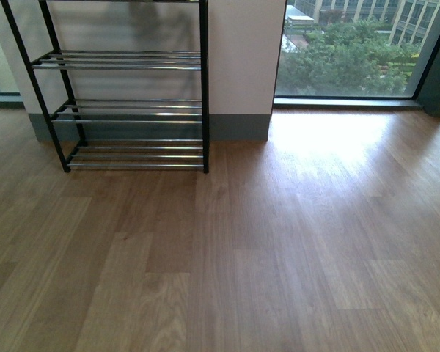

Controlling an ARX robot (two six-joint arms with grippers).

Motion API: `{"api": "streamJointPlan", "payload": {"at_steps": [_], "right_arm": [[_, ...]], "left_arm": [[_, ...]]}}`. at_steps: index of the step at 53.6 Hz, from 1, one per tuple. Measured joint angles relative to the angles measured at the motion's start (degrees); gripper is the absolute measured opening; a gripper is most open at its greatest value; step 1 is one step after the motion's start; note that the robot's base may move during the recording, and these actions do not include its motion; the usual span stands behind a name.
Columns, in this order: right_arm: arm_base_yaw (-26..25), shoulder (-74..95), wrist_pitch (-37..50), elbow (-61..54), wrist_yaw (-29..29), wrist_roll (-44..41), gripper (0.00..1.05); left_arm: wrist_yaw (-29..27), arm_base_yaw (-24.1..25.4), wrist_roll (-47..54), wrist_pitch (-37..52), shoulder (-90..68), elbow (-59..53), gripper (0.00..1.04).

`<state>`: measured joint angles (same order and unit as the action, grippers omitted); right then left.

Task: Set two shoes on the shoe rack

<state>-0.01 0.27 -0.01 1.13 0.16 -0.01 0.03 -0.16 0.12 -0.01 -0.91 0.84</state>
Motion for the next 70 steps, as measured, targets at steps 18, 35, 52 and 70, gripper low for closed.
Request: {"api": "streamJointPlan", "payload": {"at_steps": [18,35,52,70], "right_arm": [[0.0,0.0,0.0,0.0,0.0,0.0,0.95],[0.0,0.0,0.0,0.0,-0.2,0.0,0.95],[0.0,0.0,0.0,0.0,-0.2,0.0,0.95],[0.0,0.0,0.0,0.0,0.0,0.0,0.95]], "left_arm": [[0.0,0.0,0.0,0.0,0.0,0.0,0.95],[0.0,0.0,0.0,0.0,0.0,0.0,0.95],[0.0,0.0,0.0,0.0,0.0,0.0,0.95],[0.0,0.0,0.0,0.0,0.0,0.0,0.95]]}}
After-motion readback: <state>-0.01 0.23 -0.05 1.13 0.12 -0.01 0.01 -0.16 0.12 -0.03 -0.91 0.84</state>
